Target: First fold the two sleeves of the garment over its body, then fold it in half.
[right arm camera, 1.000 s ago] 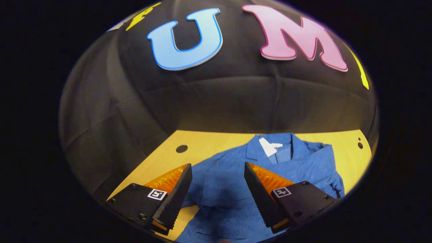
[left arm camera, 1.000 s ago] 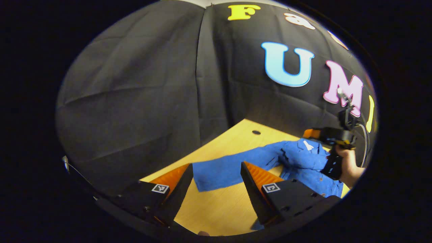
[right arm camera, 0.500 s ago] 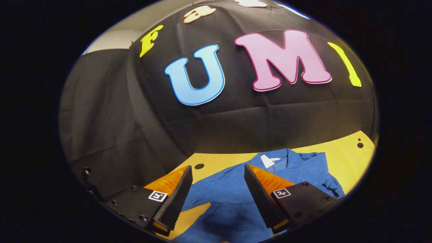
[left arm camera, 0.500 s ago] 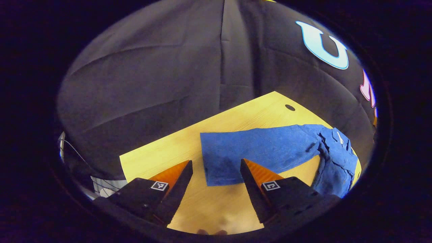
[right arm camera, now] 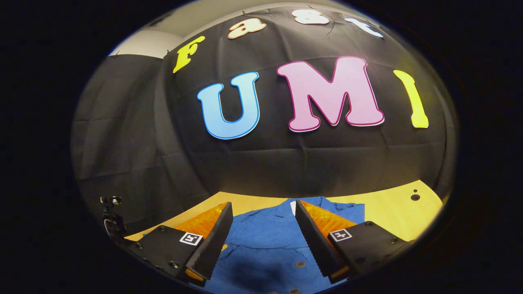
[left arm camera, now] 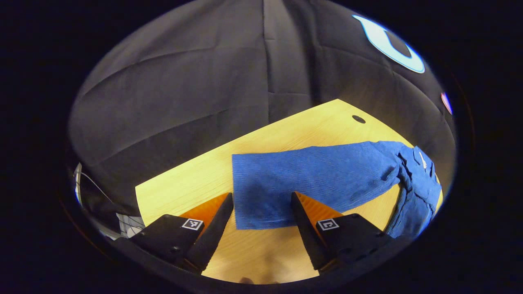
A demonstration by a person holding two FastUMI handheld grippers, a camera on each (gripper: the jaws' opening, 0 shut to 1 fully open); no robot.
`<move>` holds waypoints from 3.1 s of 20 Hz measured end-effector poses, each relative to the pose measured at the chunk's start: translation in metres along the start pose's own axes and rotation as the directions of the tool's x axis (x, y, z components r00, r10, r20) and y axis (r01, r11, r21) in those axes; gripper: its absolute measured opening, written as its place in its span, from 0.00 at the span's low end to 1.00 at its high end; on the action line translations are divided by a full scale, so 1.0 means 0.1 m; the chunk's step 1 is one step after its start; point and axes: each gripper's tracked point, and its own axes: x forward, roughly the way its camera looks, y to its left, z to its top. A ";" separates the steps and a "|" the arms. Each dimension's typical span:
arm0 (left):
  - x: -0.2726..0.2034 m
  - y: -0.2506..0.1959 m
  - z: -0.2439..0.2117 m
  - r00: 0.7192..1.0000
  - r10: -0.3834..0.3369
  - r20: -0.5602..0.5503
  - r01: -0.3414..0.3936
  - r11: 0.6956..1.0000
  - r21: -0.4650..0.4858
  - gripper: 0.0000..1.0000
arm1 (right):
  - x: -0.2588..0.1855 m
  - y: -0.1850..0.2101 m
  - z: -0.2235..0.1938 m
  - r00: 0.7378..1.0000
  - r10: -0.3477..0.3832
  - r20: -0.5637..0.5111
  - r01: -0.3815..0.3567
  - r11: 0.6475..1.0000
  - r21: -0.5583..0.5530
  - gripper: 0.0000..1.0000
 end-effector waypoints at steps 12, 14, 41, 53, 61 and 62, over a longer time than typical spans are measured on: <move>0.11 -0.38 0.24 0.993 -0.118 0.006 0.118 0.991 -0.060 0.00 | -0.14 -0.89 -0.07 0.992 -0.122 -0.038 0.119 0.990 -0.070 0.97; 0.02 -0.35 0.36 0.994 -0.107 0.019 0.108 0.991 -0.080 0.00 | -0.17 -1.10 -0.06 0.986 -0.163 -0.035 0.159 0.984 -0.080 0.97; -1.95 -6.07 -0.69 0.618 -0.781 -0.089 0.694 0.489 0.529 0.85 | -1.16 -3.18 -0.28 0.870 -0.485 -0.088 0.481 0.875 -0.059 0.97; -2.21 -3.25 -0.52 0.725 -0.688 0.022 0.527 0.575 0.626 0.84 | -1.96 -2.50 -1.23 0.808 -0.494 -0.321 0.501 0.863 -0.067 0.97; -1.80 -1.46 -1.16 0.867 -0.498 -0.031 0.424 0.703 0.570 0.84 | -2.53 -2.21 -1.79 0.726 -0.508 -0.463 0.544 0.837 -0.066 0.98; -1.74 -1.29 -1.25 0.879 -0.474 -0.049 0.414 0.709 0.570 0.85 | -2.62 -2.22 -1.88 0.705 -0.520 -0.483 0.563 0.824 -0.066 0.98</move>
